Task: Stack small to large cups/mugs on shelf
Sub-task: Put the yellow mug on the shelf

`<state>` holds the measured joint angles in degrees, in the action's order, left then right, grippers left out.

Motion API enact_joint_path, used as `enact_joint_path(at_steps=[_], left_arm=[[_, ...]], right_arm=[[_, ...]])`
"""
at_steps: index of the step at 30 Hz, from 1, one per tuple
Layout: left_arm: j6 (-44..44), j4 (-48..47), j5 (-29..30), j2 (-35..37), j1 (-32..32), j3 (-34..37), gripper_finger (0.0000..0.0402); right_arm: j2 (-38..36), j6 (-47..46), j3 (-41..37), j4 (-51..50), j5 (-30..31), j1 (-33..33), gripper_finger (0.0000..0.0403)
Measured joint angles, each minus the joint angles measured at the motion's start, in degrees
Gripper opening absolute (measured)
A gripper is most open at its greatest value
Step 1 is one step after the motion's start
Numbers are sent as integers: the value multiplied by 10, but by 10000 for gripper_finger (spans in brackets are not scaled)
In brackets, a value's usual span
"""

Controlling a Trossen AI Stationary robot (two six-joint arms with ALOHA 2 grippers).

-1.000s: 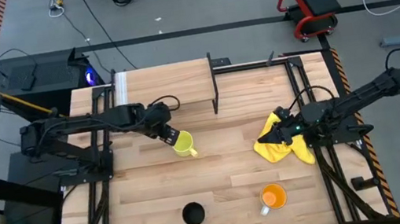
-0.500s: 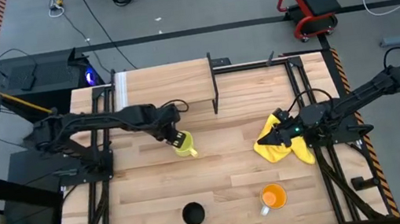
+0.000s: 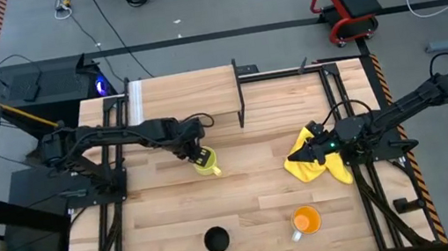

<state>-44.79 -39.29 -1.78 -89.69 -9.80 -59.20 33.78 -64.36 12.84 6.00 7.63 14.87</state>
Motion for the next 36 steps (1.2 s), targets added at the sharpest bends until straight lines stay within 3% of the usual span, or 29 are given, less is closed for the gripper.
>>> enact_joint_path(at_steps=[15,18,36], left_arm=[[0,-9,0,0,0,-7,14],[4,-18,0,1,0,-26,12],[109,-304,84,1,-6,-294,11]], right_arm=[[0,0,0,-1,-1,0,67],[1,0,0,-1,-1,0,67],[11,0,0,-2,-1,0,67]])
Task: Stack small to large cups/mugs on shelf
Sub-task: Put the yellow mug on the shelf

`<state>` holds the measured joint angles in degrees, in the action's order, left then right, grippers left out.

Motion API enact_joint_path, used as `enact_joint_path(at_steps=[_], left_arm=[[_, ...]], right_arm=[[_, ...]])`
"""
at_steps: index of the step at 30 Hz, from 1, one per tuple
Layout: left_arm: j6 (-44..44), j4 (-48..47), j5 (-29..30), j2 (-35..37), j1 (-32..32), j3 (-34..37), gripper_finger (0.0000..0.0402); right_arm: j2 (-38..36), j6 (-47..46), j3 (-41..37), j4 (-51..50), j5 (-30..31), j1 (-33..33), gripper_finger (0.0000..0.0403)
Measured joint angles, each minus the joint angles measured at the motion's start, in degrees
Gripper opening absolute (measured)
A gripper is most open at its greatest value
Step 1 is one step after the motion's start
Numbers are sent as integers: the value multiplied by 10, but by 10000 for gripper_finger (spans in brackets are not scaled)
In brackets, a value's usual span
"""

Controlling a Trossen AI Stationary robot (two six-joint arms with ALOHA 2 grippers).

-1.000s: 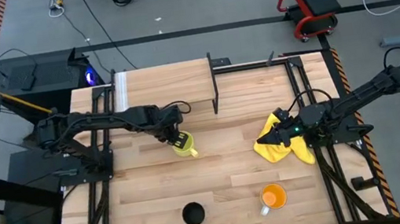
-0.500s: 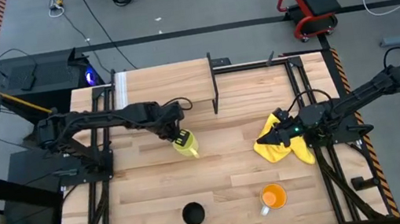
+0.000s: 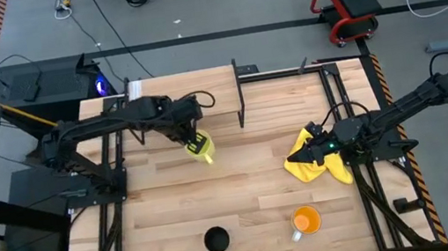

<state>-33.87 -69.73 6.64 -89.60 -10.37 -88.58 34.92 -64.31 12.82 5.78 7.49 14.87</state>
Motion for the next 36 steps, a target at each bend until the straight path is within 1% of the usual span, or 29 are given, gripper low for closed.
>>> enact_joint_path(at_steps=[6,13,19,27,29,36], left_arm=[[42,-87,32,0,-26,-74,13],[127,-145,45,0,-84,-132,11],[211,-186,67,0,-149,-152,11],[322,-202,67,0,-252,-153,11],[352,-202,56,0,-280,-153,11],[449,-196,-14,0,-376,-153,11]], right_arm=[[0,0,0,0,0,0,67],[0,-3,0,0,0,0,67],[0,-7,0,0,0,0,67],[0,-7,0,1,11,0,67],[0,-11,0,1,20,0,67],[0,-18,0,1,54,-2,67]])
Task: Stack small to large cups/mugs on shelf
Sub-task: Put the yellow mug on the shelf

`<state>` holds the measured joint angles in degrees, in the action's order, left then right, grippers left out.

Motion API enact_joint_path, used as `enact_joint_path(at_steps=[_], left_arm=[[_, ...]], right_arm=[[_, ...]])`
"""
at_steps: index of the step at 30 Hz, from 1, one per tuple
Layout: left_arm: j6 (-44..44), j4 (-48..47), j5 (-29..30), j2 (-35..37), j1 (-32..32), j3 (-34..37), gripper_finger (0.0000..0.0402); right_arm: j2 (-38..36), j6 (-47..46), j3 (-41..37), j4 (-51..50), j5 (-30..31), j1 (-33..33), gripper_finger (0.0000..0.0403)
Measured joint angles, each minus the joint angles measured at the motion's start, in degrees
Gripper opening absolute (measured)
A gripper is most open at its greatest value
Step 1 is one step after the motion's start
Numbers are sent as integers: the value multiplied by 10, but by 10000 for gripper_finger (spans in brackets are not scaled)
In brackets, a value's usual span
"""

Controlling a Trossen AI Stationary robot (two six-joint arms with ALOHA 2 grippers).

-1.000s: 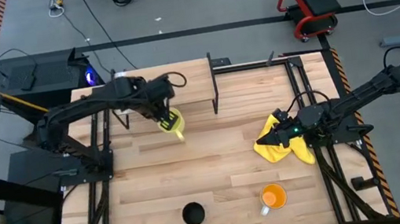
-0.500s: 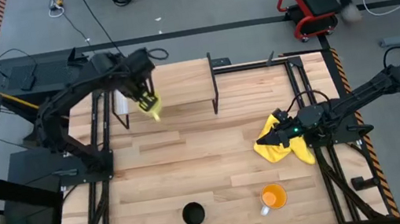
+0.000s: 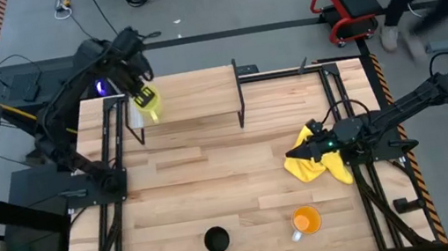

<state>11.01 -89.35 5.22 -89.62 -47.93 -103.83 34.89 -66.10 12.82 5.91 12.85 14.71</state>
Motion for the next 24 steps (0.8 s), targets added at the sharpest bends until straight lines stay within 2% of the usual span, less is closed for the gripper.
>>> enact_joint_path(at_steps=[7,13,19,24], left_arm=[[109,21,-30,-9,-51,0,11],[178,24,-37,-52,-57,0,11],[210,44,-46,-86,-60,0,11],[212,86,-85,-89,-74,0,11]], right_arm=[[0,-11,0,1,33,0,67],[0,-25,0,2,51,0,67],[0,-30,0,14,55,0,67],[0,-29,0,16,69,0,67]])
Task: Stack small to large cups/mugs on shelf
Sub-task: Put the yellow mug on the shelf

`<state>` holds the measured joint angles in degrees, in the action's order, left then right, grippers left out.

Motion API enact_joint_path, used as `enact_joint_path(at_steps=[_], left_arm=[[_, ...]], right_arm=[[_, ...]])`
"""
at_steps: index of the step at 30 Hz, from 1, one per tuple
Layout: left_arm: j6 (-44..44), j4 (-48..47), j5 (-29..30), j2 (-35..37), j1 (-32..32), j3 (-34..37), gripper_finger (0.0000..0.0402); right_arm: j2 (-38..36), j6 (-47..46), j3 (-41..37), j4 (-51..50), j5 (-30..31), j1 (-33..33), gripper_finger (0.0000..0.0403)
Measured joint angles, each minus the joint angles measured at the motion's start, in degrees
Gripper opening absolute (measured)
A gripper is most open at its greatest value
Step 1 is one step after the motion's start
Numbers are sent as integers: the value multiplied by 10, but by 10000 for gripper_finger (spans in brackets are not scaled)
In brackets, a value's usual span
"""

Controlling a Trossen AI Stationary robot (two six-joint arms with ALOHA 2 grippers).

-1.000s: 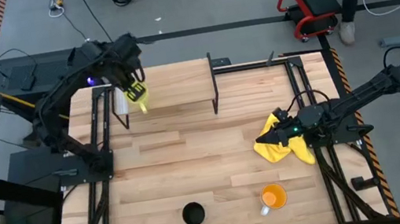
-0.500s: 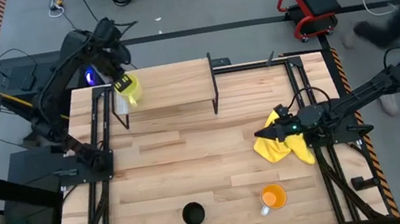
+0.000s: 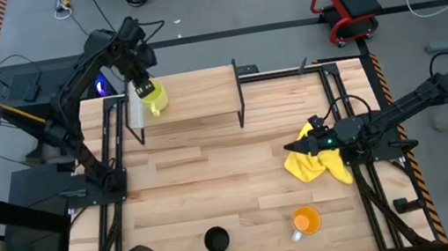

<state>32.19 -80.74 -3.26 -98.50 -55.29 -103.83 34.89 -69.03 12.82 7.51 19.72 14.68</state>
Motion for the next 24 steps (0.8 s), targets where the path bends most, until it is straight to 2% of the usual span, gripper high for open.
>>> enact_joint_path(at_steps=[13,24], left_arm=[[12,-27,13,0,-9,0,11],[-16,-36,21,0,-9,0,18]], right_arm=[[0,11,0,-1,4,0,67],[0,17,0,-1,4,0,67]])
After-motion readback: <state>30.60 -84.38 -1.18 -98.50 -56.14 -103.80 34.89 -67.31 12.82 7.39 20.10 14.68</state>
